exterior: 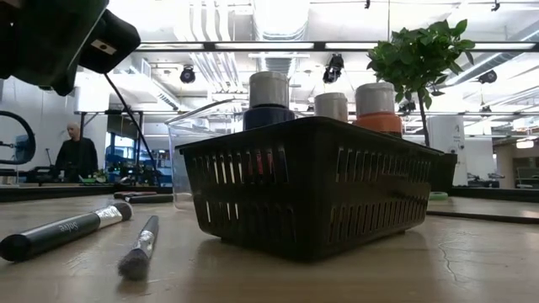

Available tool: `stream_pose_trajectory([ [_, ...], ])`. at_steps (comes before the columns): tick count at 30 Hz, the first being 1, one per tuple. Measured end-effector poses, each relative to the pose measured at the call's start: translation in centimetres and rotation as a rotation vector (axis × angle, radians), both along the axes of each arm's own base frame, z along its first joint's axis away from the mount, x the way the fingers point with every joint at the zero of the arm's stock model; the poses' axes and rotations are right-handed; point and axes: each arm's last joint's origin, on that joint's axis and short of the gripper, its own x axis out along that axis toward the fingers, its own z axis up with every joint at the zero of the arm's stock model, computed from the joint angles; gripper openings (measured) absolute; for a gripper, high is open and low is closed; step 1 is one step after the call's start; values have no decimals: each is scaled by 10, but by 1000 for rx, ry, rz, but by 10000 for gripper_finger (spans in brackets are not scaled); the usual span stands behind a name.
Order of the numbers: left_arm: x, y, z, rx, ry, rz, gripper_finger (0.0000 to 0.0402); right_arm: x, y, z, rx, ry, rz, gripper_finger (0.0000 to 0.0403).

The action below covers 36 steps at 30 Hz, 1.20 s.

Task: Pick & Place Paint Supplies
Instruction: Put the green paint bottle into the black bin

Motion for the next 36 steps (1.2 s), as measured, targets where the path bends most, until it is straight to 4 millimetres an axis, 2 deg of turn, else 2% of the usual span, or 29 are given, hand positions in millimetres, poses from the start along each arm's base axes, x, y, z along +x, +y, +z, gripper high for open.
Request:
stream_pose_trajectory([
  [5,0,0,0,0,-2,-1,149,3,-7,-1,24,12,-1,244],
  [13,3,1,1,10,-25,2,149,2,-5,-2,45,30,35,244],
  [36,12,0,7,-53,-109,9,149,3,-7,-2,15,19,-10,244],
])
